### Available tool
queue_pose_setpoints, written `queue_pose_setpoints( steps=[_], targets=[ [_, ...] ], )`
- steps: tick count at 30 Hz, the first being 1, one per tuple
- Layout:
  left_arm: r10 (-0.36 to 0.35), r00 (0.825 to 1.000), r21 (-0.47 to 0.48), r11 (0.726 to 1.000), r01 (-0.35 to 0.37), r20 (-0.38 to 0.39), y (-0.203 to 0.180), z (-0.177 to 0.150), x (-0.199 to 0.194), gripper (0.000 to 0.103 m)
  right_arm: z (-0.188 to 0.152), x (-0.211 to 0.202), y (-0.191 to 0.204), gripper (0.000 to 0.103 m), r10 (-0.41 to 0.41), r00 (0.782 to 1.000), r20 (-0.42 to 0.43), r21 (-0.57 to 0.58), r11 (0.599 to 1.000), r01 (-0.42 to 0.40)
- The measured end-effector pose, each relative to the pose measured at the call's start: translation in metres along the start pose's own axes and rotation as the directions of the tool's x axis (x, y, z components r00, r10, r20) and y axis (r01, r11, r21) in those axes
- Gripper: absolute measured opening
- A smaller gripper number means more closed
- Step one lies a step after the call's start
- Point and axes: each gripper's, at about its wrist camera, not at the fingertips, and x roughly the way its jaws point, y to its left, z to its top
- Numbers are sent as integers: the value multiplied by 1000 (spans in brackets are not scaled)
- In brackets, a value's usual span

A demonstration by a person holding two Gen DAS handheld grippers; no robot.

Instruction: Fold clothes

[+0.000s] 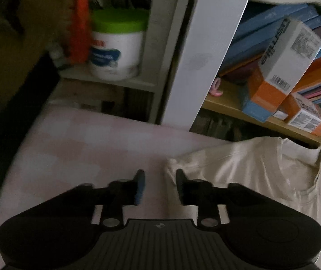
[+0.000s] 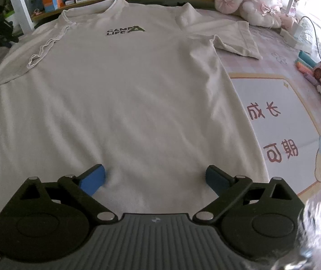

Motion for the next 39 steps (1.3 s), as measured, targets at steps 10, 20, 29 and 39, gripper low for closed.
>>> queue_pose_setpoints(
  steps=[10, 20, 29, 39],
  targets=[
    [-153, 987, 124, 981, 147, 41, -32, -108, -115, 72, -2, 2, -1, 102, 7, 1000, 17, 3, 1000, -7],
    [-71, 997, 271, 959, 79, -40, -83, -206, -172, 81, 2, -4, -1, 103, 27, 999, 33, 42, 999, -28],
    [-114, 992, 448, 885, 128, -59, -127, -247, -193, 81, 9, -27, -2, 103, 4, 990, 141, 70, 997, -14],
    [-165, 983, 501, 846, 180, -74, -134, -253, -199, 81, 1, -38, -4, 103, -30, 987, 159, 81, 997, 17]
  ],
)
